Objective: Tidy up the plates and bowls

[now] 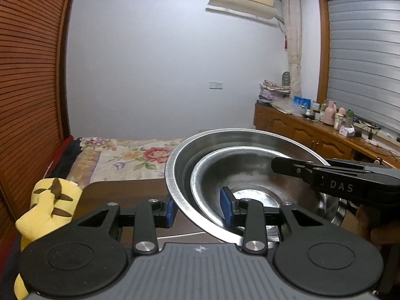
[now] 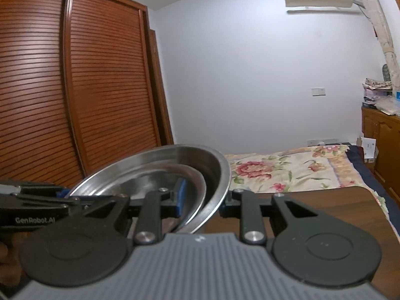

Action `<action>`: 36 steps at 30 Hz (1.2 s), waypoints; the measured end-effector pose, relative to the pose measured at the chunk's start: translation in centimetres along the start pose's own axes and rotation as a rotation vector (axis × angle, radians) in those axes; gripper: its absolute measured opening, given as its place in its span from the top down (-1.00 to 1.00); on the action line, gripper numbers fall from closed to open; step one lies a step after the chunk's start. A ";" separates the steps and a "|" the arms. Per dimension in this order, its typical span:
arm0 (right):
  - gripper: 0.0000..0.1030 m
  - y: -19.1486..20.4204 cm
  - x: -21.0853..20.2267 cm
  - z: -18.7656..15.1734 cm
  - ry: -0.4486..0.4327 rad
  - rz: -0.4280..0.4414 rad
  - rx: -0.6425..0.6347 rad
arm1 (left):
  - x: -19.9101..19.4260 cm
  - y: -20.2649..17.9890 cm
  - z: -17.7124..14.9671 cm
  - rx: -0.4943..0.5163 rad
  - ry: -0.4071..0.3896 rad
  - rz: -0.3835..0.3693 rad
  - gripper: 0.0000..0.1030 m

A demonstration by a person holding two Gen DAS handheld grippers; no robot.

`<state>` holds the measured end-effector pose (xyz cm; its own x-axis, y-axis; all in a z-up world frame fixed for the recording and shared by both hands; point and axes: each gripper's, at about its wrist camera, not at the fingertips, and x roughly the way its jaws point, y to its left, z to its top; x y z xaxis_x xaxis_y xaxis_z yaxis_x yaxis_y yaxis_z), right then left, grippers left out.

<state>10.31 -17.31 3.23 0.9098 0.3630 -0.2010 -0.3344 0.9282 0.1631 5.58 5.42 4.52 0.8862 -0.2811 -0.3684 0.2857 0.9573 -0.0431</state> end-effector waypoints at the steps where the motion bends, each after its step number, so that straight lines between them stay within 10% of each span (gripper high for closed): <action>1: 0.46 0.3 0.1 0.0 0.005 0.004 -0.004 | -0.1 0.3 -0.1 -0.003 0.000 0.004 0.27; 36: 0.46 3.8 4.5 -6.3 0.229 0.040 -0.039 | 2.5 4.2 -7.3 -0.055 0.139 0.087 0.27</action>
<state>11.55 -11.64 -3.11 0.8175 0.4048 -0.4096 -0.3826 0.9134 0.1390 6.32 9.18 -3.39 0.8467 -0.1882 -0.4977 0.1860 0.9810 -0.0544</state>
